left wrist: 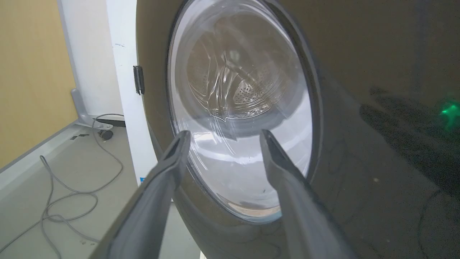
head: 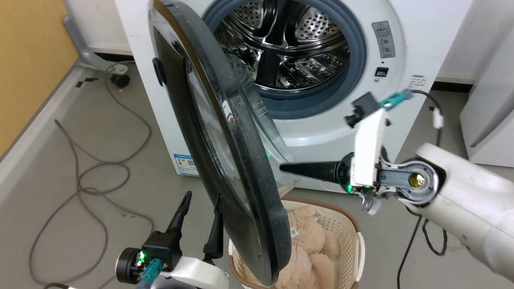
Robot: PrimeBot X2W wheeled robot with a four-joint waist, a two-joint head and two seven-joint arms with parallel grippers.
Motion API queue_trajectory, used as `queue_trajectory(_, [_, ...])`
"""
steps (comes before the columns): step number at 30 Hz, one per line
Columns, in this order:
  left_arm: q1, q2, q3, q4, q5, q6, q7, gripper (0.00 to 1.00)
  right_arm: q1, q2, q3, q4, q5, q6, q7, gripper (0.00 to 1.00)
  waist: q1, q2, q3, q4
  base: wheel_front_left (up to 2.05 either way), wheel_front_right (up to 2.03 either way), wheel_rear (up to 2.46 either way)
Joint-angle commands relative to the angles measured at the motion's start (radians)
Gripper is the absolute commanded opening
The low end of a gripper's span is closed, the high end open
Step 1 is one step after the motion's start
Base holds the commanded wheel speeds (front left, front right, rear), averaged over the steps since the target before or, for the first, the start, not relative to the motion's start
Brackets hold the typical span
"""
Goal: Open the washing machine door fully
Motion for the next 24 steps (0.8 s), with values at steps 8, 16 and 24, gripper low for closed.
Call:
queue_trajectory(8, [0.024, 0.002, 0.013, 0.002, 0.002, 0.008, -0.006, 1.0, 0.199, -0.091, -0.046, -0.14, 0.07, 0.001, -0.335, 1.0, 0.0001, 0.0, -0.007, -0.04, 0.0, 0.0, 0.0])
queue_trajectory(16, [0.048, 0.006, 0.045, 0.007, 0.026, -0.001, -0.006, 1.0, 0.448, -0.209, -0.085, -0.295, 0.065, 0.001, -0.714, 1.0, 0.0001, 0.0, -0.013, -0.085, 0.0, 0.0, 0.0])
queue_trajectory(24, [0.087, 0.017, 0.075, 0.013, 0.042, -0.011, -0.006, 1.0, 0.74, -0.189, -0.448, -0.117, -0.128, 0.001, -0.754, 1.0, 0.0001, 0.0, -0.031, -0.124, 0.0, 0.0, 0.0])
